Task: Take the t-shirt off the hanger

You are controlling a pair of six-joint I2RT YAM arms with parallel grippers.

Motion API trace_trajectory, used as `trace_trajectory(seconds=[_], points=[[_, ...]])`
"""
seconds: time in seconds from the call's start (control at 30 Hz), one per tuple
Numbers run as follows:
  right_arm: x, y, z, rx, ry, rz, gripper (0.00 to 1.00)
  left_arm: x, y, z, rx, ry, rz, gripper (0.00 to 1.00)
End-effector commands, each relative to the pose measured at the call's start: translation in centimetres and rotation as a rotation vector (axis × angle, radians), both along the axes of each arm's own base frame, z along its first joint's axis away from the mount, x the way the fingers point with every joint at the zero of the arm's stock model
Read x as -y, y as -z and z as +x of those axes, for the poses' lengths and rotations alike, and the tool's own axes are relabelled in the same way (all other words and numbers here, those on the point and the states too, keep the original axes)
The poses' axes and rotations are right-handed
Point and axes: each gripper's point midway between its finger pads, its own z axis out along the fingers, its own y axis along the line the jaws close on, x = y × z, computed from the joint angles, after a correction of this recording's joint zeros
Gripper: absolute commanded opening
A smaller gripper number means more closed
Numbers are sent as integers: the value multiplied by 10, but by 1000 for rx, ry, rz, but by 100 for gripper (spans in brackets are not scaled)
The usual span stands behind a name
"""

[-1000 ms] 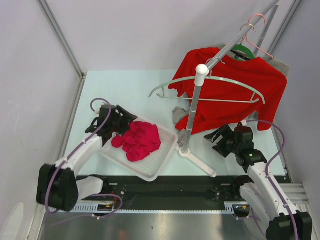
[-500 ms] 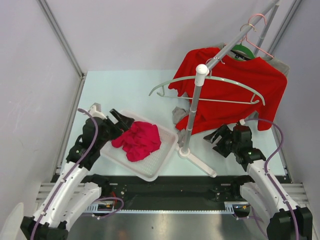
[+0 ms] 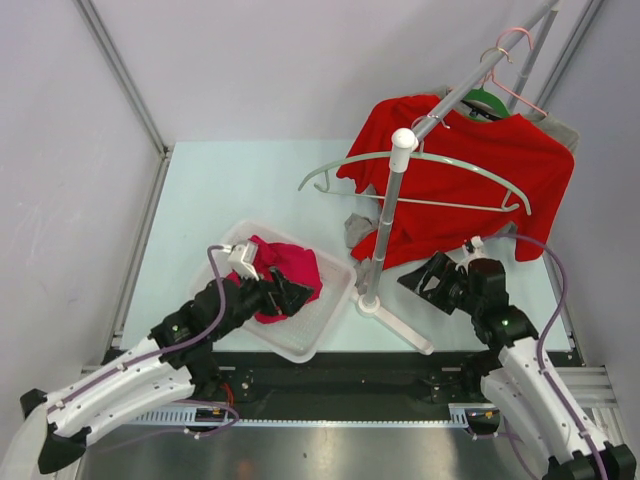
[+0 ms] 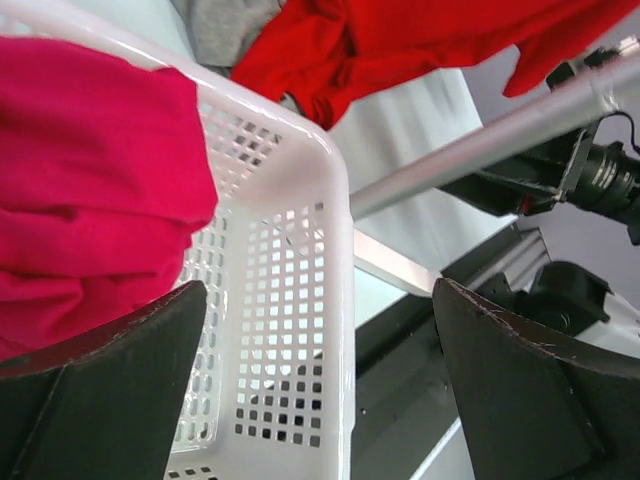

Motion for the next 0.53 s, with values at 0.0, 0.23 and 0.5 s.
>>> trace_trajectory(seconds=[0.0,0.23,0.5], points=[[-9,-8,-12,86,-52,17,100,11,-14,-12,86,69,-102,99],[-19,1,-31,121,-71,83,100,5,5,-34,109,131,-174,99],[-17,-26,-39,290,-33,181,100,8,-11,-56,217,252,-284,100]])
